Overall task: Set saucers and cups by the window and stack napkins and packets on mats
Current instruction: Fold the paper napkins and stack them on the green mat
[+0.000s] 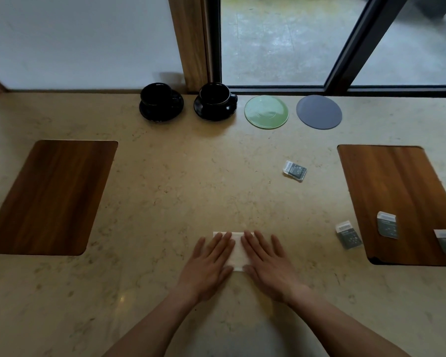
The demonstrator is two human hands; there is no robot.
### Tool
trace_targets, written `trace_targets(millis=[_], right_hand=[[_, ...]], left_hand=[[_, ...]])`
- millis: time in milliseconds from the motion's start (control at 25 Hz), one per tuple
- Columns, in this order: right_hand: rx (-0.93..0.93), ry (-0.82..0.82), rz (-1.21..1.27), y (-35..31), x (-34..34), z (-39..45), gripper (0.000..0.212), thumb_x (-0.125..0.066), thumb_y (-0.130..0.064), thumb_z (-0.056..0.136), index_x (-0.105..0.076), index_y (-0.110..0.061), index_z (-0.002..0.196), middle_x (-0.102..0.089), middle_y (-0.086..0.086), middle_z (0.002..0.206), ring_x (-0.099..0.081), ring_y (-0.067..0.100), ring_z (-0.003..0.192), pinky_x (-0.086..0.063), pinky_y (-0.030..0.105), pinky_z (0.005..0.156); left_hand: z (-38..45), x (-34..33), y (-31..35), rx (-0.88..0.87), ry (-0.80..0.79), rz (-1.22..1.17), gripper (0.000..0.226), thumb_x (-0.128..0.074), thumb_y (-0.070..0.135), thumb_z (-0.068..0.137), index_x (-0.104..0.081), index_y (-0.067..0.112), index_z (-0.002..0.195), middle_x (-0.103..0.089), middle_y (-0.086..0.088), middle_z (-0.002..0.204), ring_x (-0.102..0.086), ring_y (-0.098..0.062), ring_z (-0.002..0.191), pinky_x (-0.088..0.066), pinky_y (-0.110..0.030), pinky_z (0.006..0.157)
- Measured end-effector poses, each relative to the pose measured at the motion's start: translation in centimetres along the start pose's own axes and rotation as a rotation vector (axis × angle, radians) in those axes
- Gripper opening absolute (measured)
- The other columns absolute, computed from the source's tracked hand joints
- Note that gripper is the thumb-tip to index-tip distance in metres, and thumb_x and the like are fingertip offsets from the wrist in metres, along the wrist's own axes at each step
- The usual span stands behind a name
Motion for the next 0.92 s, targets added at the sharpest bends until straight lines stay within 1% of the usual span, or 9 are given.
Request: trace_targets(millis=[200, 360, 440, 520, 600, 640, 760, 840, 920], right_hand=[[-0.029, -0.042, 0.025, 0.9, -0.5, -0.1, 0.072, -0.020, -0.062, 0.097, -0.011, -0.019, 0.155, -0.010, 0.000, 0.162, -0.003, 0.020, 0.147, -0.006, 0.052, 0.111], [-0.028, -0.104, 0.064, 0.9, -1.0, -0.1, 0.075, -0.012, -0.066, 0.095, -0.005, -0.021, 0.155, -0.002, -0.003, 0.162, -0.005, 0.025, 0.149, 0.001, 0.053, 0.112], [-0.017, -0.098, 0.080, 0.7, -0.5, 0.1, 0.080, -0.001, -0.071, 0.089, 0.007, -0.024, 0.153, 0.013, -0.007, 0.160, 0.010, 0.024, 0.148, 0.012, 0.053, 0.113], [-0.044, -0.089, 0.119, 0.8, 0.5, 0.2, 0.078, -0.001, -0.070, 0.088, 0.016, -0.027, 0.151, 0.021, -0.009, 0.158, 0.020, 0.019, 0.146, 0.016, 0.050, 0.115], [-0.144, -0.044, 0.202, 1.8, 2.2, 0.5, 0.074, -0.017, -0.064, 0.095, 0.008, -0.026, 0.153, 0.004, -0.005, 0.163, 0.003, 0.019, 0.149, 0.002, 0.043, 0.120], [-0.198, 0.007, 0.246, 2.5, 3.3, 0.8, 0.072, -0.026, -0.060, 0.096, -0.002, -0.025, 0.154, -0.009, -0.002, 0.162, -0.010, 0.020, 0.148, -0.009, 0.041, 0.119], [-0.211, 0.041, 0.209, 3.1, 5.0, 1.8, 0.062, -0.041, -0.051, 0.095, -0.024, -0.026, 0.149, -0.032, -0.001, 0.152, -0.031, 0.023, 0.137, -0.029, 0.042, 0.110], [-0.140, 0.006, 0.134, 2.5, 5.3, 2.6, 0.052, -0.044, -0.045, 0.095, -0.035, -0.028, 0.143, -0.038, -0.001, 0.146, -0.035, 0.024, 0.131, -0.031, 0.042, 0.106], [-0.096, -0.005, 0.093, 2.1, 5.4, 3.0, 0.045, -0.044, -0.040, 0.096, -0.042, -0.027, 0.139, -0.041, -0.001, 0.141, -0.037, 0.024, 0.128, -0.030, 0.041, 0.104]], left_hand=[[0.0, -0.6, -0.7, 0.033, -0.105, 0.022, 0.067, -0.023, 0.055, 0.098, -0.015, 0.018, 0.154, -0.016, -0.004, 0.161, -0.010, -0.018, 0.147, -0.013, -0.047, 0.111], [0.0, -1.0, -0.5, 0.017, -0.131, -0.015, 0.069, -0.024, 0.056, 0.097, -0.016, 0.017, 0.153, -0.008, -0.004, 0.162, -0.010, -0.020, 0.147, -0.012, -0.048, 0.110], [0.0, -0.9, -0.3, 0.026, -0.159, -0.032, 0.070, -0.019, 0.058, 0.097, -0.017, 0.016, 0.153, -0.003, -0.004, 0.162, -0.013, -0.020, 0.147, -0.011, -0.051, 0.109], [0.2, 0.0, -0.5, 0.052, -0.147, -0.037, 0.074, -0.006, 0.062, 0.095, -0.005, 0.017, 0.154, 0.006, 0.000, 0.161, -0.006, -0.019, 0.149, -0.002, -0.051, 0.112], [0.8, 1.2, -1.4, 0.131, -0.092, -0.112, 0.076, 0.007, 0.064, 0.089, 0.010, 0.021, 0.152, 0.015, 0.006, 0.159, 0.009, -0.014, 0.148, 0.010, -0.046, 0.116], [1.1, 1.8, -2.3, 0.186, -0.058, -0.143, 0.077, 0.007, 0.064, 0.088, 0.007, 0.022, 0.153, 0.008, 0.006, 0.161, 0.006, -0.014, 0.148, 0.008, -0.044, 0.118], [2.4, 4.1, -3.8, 0.245, 0.009, -0.096, 0.068, -0.014, 0.056, 0.093, -0.020, 0.022, 0.151, -0.025, 0.001, 0.156, -0.020, -0.019, 0.143, -0.011, -0.043, 0.116], [3.3, 4.9, -3.8, 0.214, 0.001, -0.067, 0.054, -0.033, 0.048, 0.097, -0.033, 0.024, 0.145, -0.036, 0.002, 0.148, -0.031, -0.020, 0.137, -0.017, -0.042, 0.112], [3.8, 5.5, -3.5, 0.187, 0.001, -0.048, 0.046, -0.041, 0.044, 0.096, -0.042, 0.026, 0.138, -0.043, 0.001, 0.140, -0.037, -0.021, 0.130, -0.020, -0.041, 0.110]])
Point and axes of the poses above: each hand's wrist, its own z-axis towards the middle knuckle, its own x-axis out of the back of the hand, y = z × x, the point moved 10 cm from there along z, towards the middle knuckle
